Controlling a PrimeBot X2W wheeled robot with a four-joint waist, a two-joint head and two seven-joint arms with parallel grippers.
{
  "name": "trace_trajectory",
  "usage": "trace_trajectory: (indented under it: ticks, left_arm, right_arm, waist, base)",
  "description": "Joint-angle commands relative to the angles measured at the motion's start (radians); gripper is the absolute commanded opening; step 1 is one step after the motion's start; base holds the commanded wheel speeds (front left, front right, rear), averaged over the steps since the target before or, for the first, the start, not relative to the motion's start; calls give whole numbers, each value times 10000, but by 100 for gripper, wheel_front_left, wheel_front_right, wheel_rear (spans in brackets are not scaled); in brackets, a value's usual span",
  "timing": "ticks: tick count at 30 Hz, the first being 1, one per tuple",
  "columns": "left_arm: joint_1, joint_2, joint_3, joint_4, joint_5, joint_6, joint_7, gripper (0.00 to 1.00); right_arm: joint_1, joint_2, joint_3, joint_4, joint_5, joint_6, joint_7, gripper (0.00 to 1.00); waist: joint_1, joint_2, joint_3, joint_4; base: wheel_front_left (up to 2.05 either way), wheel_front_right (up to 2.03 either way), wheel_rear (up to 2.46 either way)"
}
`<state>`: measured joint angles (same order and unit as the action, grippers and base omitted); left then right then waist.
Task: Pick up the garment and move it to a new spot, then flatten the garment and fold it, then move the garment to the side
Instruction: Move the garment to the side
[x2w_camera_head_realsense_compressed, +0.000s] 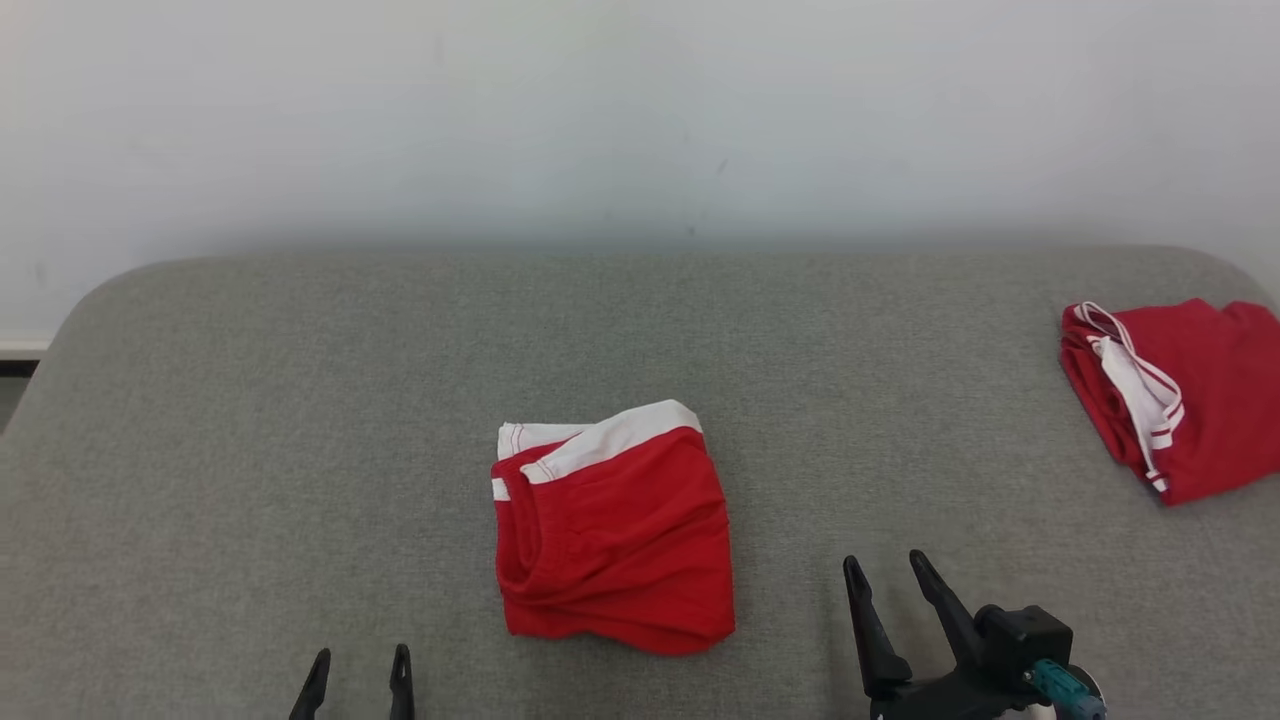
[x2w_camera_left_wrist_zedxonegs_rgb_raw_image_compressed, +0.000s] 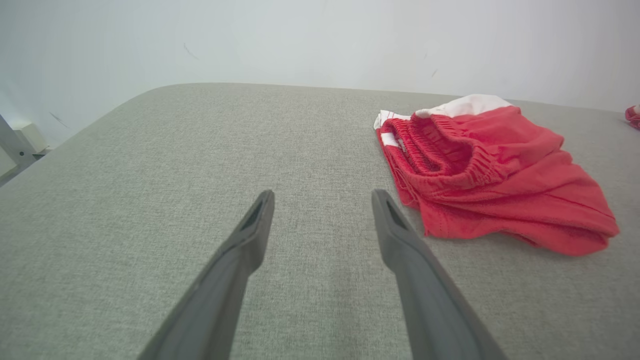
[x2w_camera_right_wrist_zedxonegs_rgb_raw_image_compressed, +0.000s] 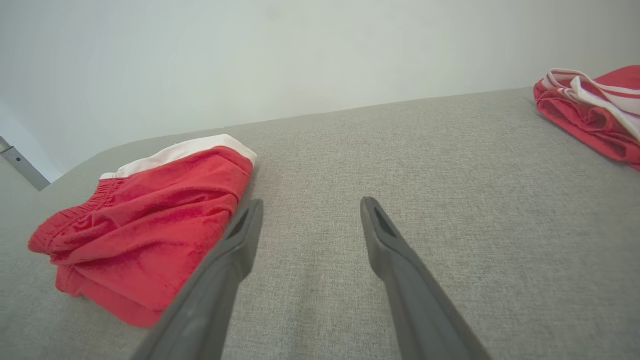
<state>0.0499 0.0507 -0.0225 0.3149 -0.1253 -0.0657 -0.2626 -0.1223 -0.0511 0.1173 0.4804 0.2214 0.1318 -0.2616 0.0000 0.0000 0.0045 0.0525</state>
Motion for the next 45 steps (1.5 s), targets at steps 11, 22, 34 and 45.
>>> trace_trajectory:
  ticks: [11,22,34,45]
  left_arm:
    - [-418,-5,-613,128,-77,-15,-26,100]
    - [-499,-7,-769,180,-175,-20,-26,100]
    - [-103,-9,-435,292,4,-145,-26,100]
    - [-220,-6,-586,272,-221,-147,-26,100]
  right_arm:
    - [-967,7,881,1075,869,-28,-37,100]
    - [-1999,18,1454,3352,1902,-28,77,76]
    - [-1809,-38,1140,3750,1837,-35,-10,0]
    - [-1586,-2,1146,3508,1422,-30,-18,0]
  waist:
    - [0,0,1004,1914]
    - [0,0,1215,2669]
    - [0,0,496,963]
    - [0,0,234,-2345]
  base:
    - [0,0,0]
    - [0,0,0]
    - [0,0,0]
    - [0,0,0]
